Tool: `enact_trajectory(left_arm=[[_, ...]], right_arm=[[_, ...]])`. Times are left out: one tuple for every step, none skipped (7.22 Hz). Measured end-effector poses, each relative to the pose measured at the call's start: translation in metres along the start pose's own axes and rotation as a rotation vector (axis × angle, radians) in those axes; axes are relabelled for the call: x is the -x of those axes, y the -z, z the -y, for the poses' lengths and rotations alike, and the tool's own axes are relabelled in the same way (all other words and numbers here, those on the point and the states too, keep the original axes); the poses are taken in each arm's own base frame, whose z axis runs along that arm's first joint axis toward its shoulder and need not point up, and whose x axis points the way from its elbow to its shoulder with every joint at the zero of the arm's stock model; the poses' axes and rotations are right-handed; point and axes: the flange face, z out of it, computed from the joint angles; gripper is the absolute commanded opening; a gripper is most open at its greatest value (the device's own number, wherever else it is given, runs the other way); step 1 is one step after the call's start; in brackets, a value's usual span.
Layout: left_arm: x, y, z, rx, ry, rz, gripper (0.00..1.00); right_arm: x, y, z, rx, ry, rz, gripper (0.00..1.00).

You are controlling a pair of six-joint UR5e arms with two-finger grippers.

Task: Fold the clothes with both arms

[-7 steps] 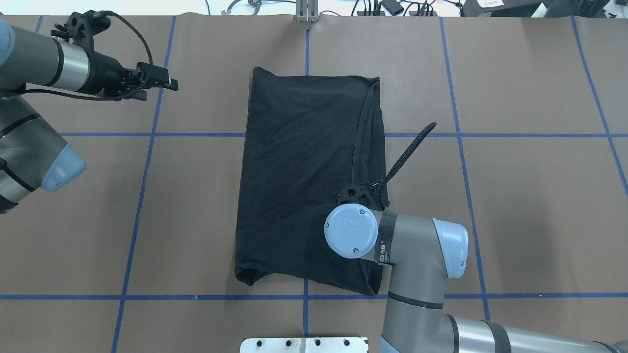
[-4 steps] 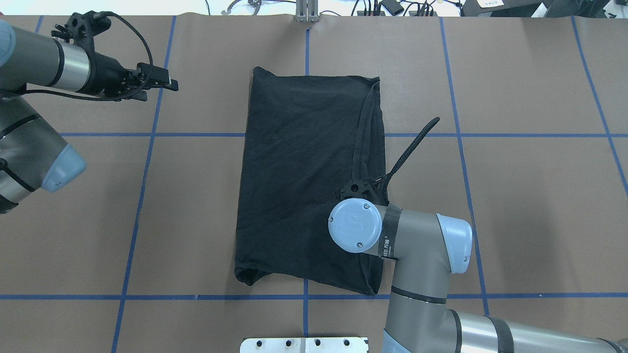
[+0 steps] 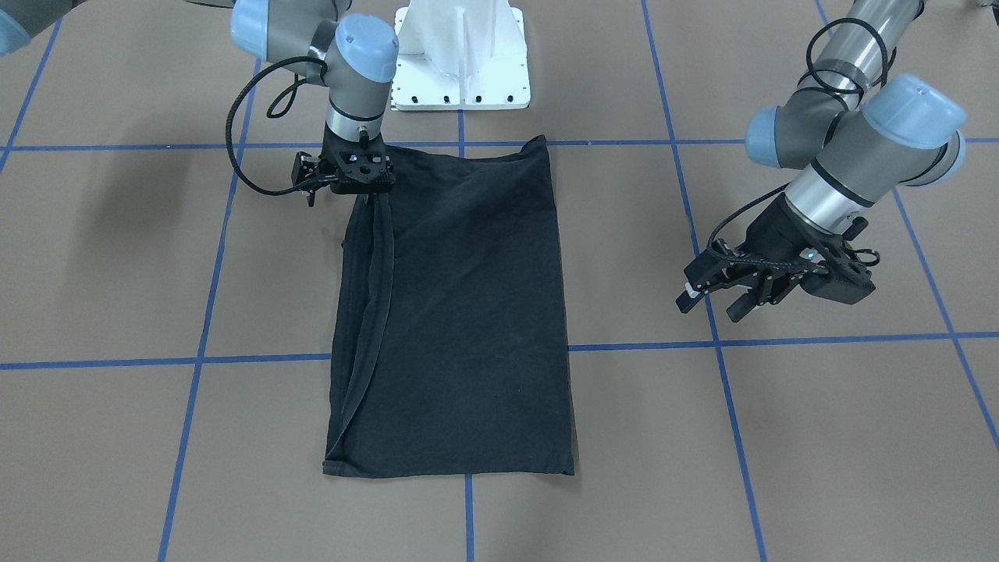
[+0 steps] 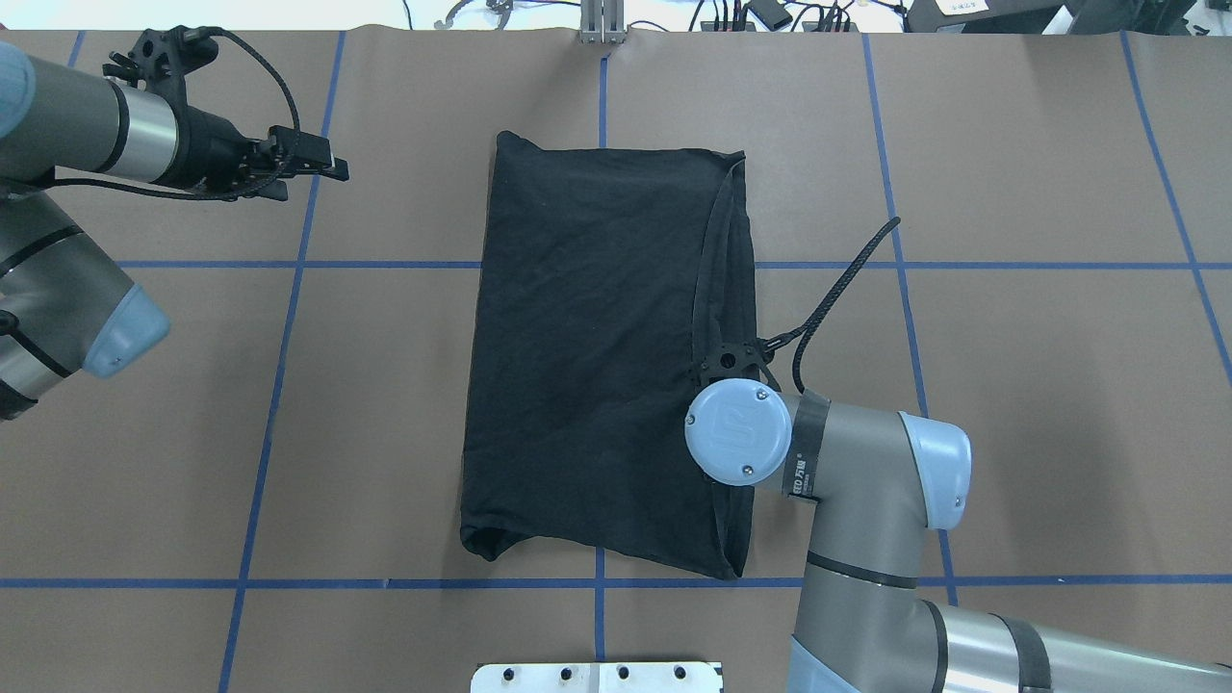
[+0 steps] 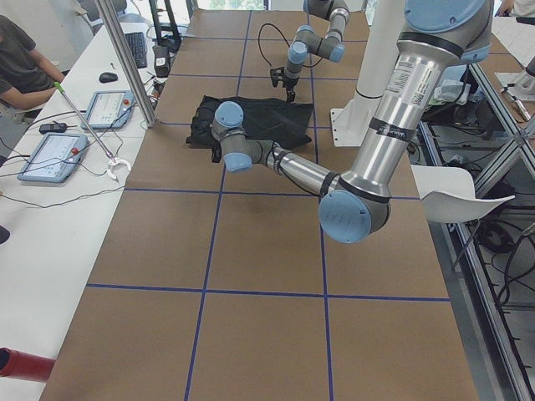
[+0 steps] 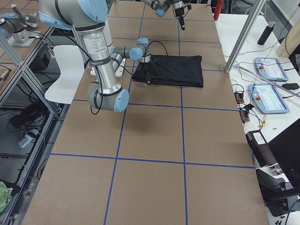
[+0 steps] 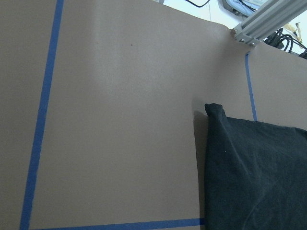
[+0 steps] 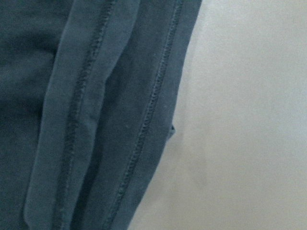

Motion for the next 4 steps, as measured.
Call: enact_trajectory(left_arm=[[0.000,0.000,0.000,0.000,0.001,0.000,1.00],[0.001,0.000,0.000,0.000,0.000,0.000,1.00],[0.001,-0.001,0.000,0.000,-0.001,0.001,1.00],[0.002,-0.002,0.000,0.001,-0.001,0.002,1.00]], right_arm=[[-0.008,0.000,0.002,0.000,0.000,0.000,1.00],[-0.012,0.010,0.006,0.000,-0.002,0.023,1.00],[-0.012,0.021,0.006,0.007,-0.004,0.055,1.00],[-0.003,0.029,0.000,0.011,0.003,0.079,1.00]])
